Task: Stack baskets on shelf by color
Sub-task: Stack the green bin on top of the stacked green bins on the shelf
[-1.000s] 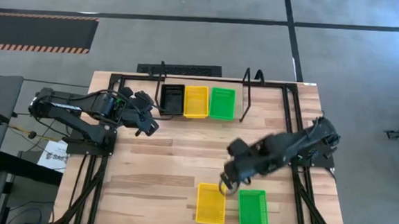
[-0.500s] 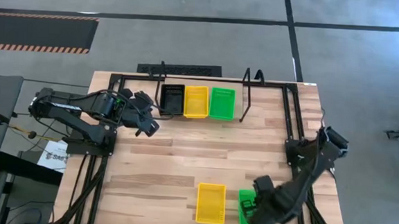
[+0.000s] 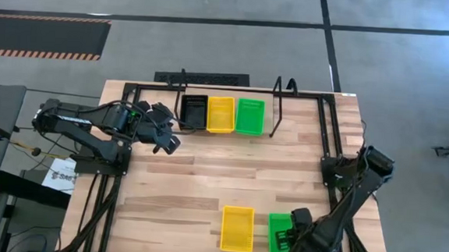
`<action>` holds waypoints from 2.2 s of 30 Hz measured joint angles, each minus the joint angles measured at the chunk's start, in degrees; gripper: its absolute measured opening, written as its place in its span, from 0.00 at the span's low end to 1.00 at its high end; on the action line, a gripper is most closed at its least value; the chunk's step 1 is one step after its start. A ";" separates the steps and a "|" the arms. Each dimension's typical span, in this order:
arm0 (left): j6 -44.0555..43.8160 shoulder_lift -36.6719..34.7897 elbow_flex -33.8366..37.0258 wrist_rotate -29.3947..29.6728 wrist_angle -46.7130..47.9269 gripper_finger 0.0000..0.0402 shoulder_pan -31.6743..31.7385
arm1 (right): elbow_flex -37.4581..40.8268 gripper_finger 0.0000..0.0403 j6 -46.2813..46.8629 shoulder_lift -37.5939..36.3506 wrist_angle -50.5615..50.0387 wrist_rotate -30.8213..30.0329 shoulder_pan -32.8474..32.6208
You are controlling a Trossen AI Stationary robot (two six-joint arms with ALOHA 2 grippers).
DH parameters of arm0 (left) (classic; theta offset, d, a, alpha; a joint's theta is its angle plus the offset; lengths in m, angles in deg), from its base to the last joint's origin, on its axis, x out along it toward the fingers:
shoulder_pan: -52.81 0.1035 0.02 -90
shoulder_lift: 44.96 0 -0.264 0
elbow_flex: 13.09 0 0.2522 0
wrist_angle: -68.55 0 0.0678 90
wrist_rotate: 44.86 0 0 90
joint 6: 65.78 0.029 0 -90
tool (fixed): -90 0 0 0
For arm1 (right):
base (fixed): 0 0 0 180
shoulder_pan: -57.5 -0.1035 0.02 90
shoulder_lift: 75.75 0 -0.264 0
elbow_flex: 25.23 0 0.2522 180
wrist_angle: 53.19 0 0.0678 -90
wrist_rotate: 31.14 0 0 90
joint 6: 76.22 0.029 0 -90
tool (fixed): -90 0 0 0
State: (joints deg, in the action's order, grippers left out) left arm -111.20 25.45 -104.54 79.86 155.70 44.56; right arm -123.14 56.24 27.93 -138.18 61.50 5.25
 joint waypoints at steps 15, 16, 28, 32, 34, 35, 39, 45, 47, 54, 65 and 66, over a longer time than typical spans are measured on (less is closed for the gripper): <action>-0.86 0.00 0.00 0.06 -0.01 0.00 -0.02 | 12.59 0.50 0.16 0.28 13.77 1.43 0.26; -0.88 0.00 0.00 0.07 -0.01 0.00 0.00 | 13.52 0.50 0.16 0.26 15.16 1.43 0.26; -1.39 0.00 0.00 0.09 -0.03 0.00 0.00 | 18.76 0.28 -0.88 0.29 24.31 2.01 1.25; -1.39 0.00 0.00 0.11 -0.03 0.00 0.00 | 18.74 0.09 -1.47 0.22 24.27 1.98 1.42; -1.39 0.00 0.00 0.11 -0.03 0.00 -0.02 | 18.68 0.03 -2.03 0.16 24.38 1.91 1.42; -1.39 0.00 0.00 0.11 -0.05 0.00 -0.01 | 18.67 0.03 -2.02 0.13 24.36 1.91 1.42; -1.39 0.00 0.00 0.13 -0.05 0.00 0.00 | 18.67 0.03 -1.99 0.13 23.86 1.83 1.74; -1.39 0.00 0.00 0.13 -0.05 0.00 -0.01 | 18.67 0.01 -2.03 -0.07 20.38 1.80 1.92; -1.39 0.00 0.00 0.11 -0.05 0.00 -0.01 | 18.67 0.01 -2.02 -0.70 19.93 1.35 2.26; -1.39 0.00 0.00 0.11 -0.05 0.00 0.00 | 17.99 0.01 -6.10 -4.93 17.99 -8.45 5.68; -2.28 0.00 0.00 0.11 -0.03 0.00 0.00 | 13.80 0.00 -26.16 -15.07 3.55 -21.18 18.83; -2.30 0.00 0.00 0.13 -0.03 0.00 0.00 | 13.68 0.00 -28.56 -15.99 3.67 -22.68 20.33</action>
State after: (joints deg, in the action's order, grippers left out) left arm -113.50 25.45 -104.54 79.98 155.67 44.56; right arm -109.46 27.68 11.93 -134.51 38.83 25.58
